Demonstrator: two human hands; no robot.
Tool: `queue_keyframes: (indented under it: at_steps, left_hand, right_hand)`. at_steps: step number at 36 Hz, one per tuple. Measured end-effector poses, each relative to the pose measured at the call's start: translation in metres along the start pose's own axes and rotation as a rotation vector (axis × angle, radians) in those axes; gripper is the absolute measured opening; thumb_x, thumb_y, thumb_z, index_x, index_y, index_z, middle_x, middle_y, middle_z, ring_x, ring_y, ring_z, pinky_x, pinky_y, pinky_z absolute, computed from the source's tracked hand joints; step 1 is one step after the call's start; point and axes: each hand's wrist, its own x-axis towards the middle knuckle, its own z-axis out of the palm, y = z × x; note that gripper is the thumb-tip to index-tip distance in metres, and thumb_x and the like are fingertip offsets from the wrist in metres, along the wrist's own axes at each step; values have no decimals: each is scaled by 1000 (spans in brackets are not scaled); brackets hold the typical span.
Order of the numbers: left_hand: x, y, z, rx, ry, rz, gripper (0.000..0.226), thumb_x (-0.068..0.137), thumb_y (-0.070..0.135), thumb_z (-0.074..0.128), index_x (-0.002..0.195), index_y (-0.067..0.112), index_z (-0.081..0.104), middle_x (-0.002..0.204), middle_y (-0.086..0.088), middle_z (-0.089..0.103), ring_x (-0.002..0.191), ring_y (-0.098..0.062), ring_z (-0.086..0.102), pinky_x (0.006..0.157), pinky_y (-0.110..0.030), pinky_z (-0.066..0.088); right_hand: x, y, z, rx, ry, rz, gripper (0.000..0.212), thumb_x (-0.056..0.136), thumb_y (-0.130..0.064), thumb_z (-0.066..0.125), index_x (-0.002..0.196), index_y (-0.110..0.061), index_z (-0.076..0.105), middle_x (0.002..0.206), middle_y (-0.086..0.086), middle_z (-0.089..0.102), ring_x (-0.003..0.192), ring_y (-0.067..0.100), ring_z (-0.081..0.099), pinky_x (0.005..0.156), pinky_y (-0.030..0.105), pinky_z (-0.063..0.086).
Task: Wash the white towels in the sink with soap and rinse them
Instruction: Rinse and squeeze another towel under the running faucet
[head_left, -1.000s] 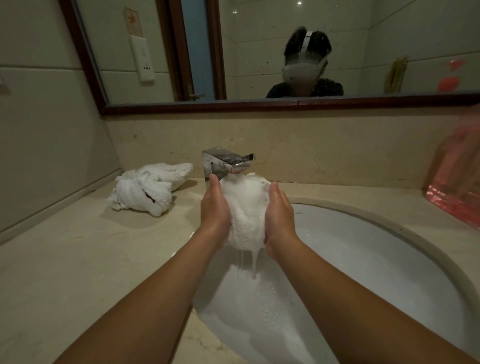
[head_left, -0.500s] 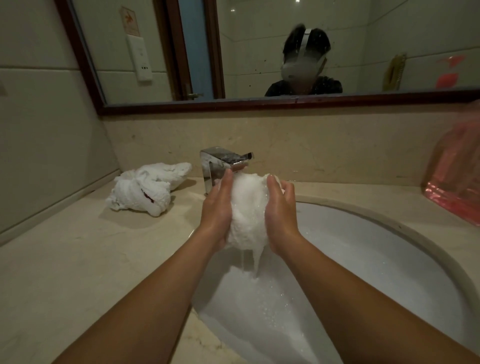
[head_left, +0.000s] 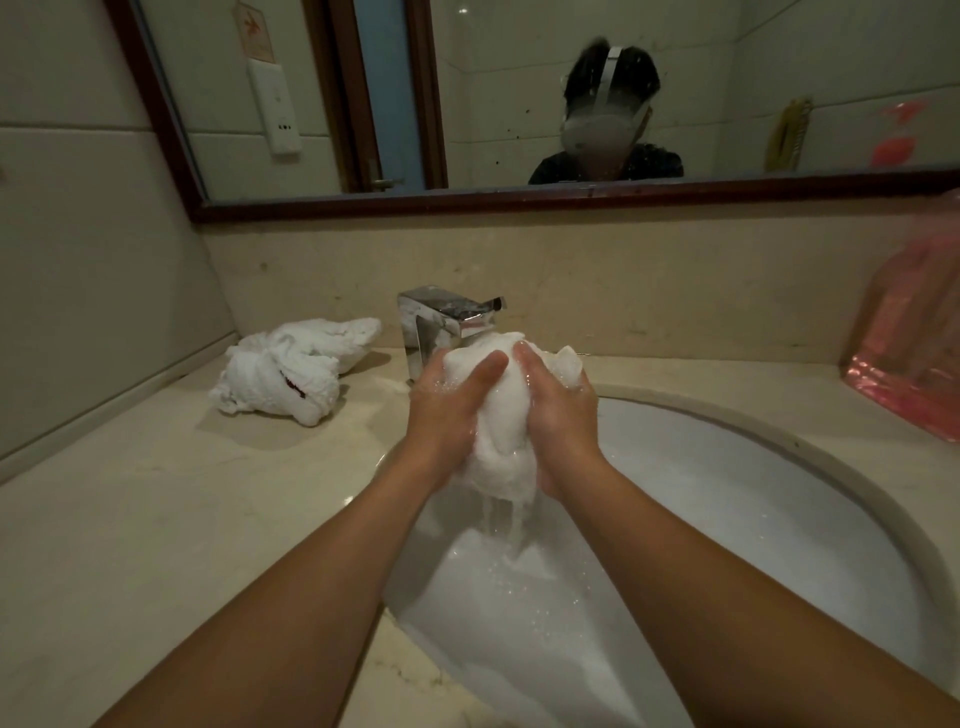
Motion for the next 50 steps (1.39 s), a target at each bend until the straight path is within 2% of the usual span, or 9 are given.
queue_keyframes:
  at_steps: [3,6,10,17,27,33,38,43,50]
  left_hand:
    - [0,2,2,9,34,-35,19,91,41,81,101,31,69,104,9,75,95,-8,74,81,-26,60]
    - [2,3,3,89,97,-67,34,86,63,79,104,35,70,104,12,74,96,-11,72,81,-29,58]
    - [1,5,2,140,134,-86,52,76,79,71,111,40,73,110,14,75,103,-13,70,93,-35,55]
    - [6,0,3,94,81,-159,41,92,67,69,106,28,73,101,6,77,92,-13,74,85,-35,61]
    - [4,2,4,23,253,-259,72,90,85,50,116,20,68,103,-2,77,94,-24,75,89,-46,62]
    - [2,5,-6,-120,171,-178,61,112,59,26,113,16,70,102,-11,80,99,-30,77,88,-46,62]
    - [0,5,-3,-25,109,-63,53,116,46,28,103,17,71,95,-4,80,84,-20,75,70,-30,57]
    - [2,0,-6,328,152,50,44,114,44,39,108,16,72,104,-2,72,99,-20,66,79,-33,46]
    - [5,4,-5,108,-4,-229,87,86,85,35,136,23,70,131,-1,72,122,-23,66,112,-50,50]
  right_hand:
    - [0,0,4,-20,76,-14,67,71,-66,84,126,-33,64,125,-5,71,108,19,72,96,38,60]
    - [-1,-2,1,-177,108,-92,28,90,-57,76,104,-35,65,99,-19,64,92,9,64,80,23,49]
    - [-1,-7,1,-240,61,-116,27,97,-49,71,81,-36,54,82,-23,55,79,8,58,78,28,40]
    - [6,2,2,-211,82,-52,24,95,-51,69,109,-35,58,107,-8,70,105,23,68,99,43,56]
    - [-11,-8,11,-602,-26,-112,57,103,-67,47,144,-27,51,148,15,43,124,36,54,95,39,42]
    - [-7,9,5,-234,-201,91,113,39,-96,79,131,-32,68,119,4,78,109,32,74,101,56,57]
    - [10,11,-18,89,-247,357,81,65,-59,84,128,-9,72,117,22,77,103,39,76,87,48,61]
    - [20,21,-18,206,-215,385,64,83,-58,57,121,-10,79,122,22,75,106,38,72,96,47,52]
    - [28,19,-19,384,-203,368,57,97,-58,45,65,-22,76,76,6,70,77,26,70,73,37,54]
